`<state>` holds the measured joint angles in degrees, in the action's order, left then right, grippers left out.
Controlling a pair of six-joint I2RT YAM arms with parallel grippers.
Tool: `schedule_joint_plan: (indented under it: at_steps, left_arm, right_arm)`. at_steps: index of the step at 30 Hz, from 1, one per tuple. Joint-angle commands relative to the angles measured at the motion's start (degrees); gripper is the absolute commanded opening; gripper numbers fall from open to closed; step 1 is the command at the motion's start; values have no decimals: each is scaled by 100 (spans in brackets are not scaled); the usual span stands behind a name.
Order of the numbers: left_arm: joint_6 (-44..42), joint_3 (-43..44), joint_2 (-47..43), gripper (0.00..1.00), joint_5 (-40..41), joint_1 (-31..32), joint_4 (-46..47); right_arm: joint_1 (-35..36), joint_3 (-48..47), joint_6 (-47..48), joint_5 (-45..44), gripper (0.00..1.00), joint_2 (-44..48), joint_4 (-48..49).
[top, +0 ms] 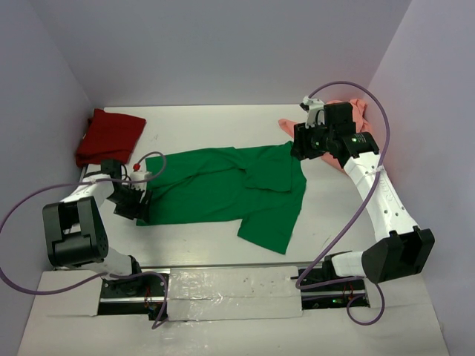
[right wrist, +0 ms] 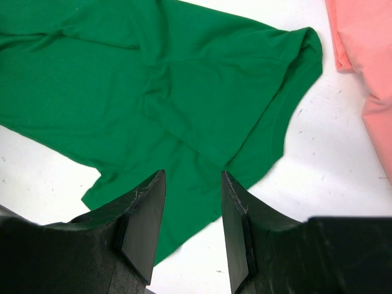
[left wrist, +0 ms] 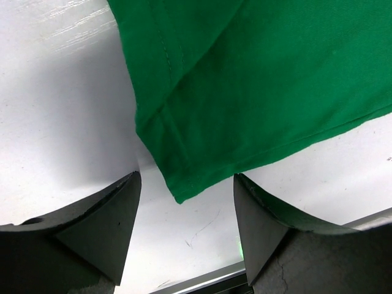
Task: Fold and stack the t-shirts
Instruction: Grap the side of the flattened tshirt closest away from the robot with both arms
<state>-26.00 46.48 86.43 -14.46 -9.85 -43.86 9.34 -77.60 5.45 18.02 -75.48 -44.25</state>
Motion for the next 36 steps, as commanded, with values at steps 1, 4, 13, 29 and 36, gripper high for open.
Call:
schedule_joint_plan:
  at_steps: [1, 4, 13, 29, 36]
  left_arm:
    - [-168, -174, 338, 71, -188, -52, -87]
    - [-274, -139, 471, 70, -224, -61, -185]
    - [-362, -95, 840, 64, -180, -44, -185]
    - [-538, -218, 700, 62, 21, 246, -484]
    - [-292, -341, 515, 58, 716, 606, -255]
  right_arm:
    - [6, -185, 52, -62, 48, 174, 22]
    - [6, -220, 61, -88, 48, 166, 13]
    - [6, -238, 79, -150, 48, 174, 4]
    - [6, -308, 96, -220, 48, 244, -22]
    - [6, -238, 114, -238, 48, 332, 22]
